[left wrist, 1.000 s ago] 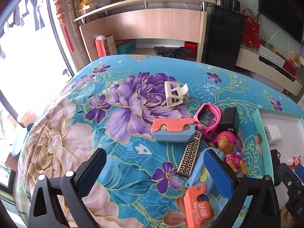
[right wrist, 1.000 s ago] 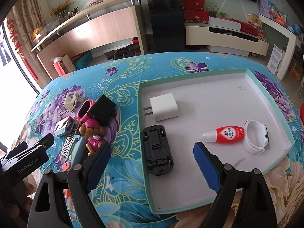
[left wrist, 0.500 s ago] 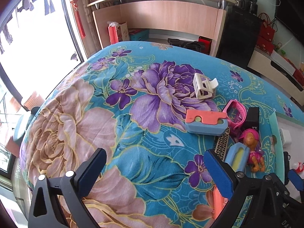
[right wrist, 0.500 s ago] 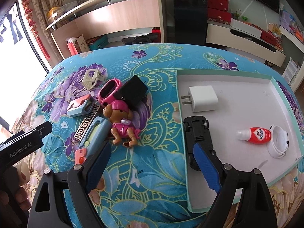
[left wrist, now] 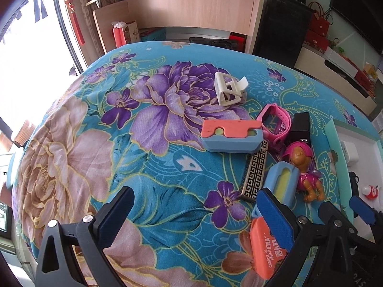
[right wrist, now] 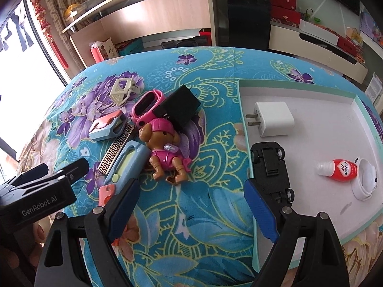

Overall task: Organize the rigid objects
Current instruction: 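Grasp the blue-and-orange toy knife with the left tool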

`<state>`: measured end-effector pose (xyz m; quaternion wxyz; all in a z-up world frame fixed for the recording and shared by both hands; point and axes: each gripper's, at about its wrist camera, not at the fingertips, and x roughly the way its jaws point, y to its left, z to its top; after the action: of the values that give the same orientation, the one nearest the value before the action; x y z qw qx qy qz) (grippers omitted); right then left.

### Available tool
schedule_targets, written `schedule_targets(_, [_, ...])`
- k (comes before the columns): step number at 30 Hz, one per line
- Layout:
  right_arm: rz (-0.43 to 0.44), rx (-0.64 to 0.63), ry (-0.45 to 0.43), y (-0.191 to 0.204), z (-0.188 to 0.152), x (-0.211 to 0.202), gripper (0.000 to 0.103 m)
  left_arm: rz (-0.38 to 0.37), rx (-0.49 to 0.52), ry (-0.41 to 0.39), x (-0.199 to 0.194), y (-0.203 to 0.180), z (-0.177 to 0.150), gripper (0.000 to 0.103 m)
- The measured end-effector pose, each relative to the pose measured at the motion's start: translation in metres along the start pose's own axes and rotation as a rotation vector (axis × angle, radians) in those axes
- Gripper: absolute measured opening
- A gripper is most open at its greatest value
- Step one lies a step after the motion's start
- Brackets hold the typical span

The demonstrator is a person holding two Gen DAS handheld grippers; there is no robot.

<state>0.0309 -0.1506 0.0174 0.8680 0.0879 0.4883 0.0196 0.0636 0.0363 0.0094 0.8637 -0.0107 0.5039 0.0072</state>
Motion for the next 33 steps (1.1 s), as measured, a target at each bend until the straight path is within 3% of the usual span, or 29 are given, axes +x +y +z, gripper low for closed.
schedule_targets(2, [0.03,0.027,-0.014,-0.006,0.001,-0.005,0.089,-0.002,0.02,0.005,0.002,-0.005,-0.001,0.103])
schedule_targets(6, [0.007,0.053,-0.051,-0.012,0.002,-0.015,0.089,-0.012,0.061,0.016,0.005,-0.014,-0.003,0.103])
schedule_targets(17, [0.016,0.089,-0.06,-0.02,0.003,-0.018,0.089,-0.055,0.165,0.02,0.008,-0.044,-0.01,0.101])
schedule_targets(25, [0.015,0.092,-0.056,-0.021,0.003,-0.017,0.089,-0.098,0.222,0.046,0.017,-0.067,-0.016,0.068])
schedule_targets(33, [0.017,0.095,-0.053,-0.021,0.003,-0.016,0.089,-0.094,0.228,0.036,0.019,-0.07,-0.018,0.064])
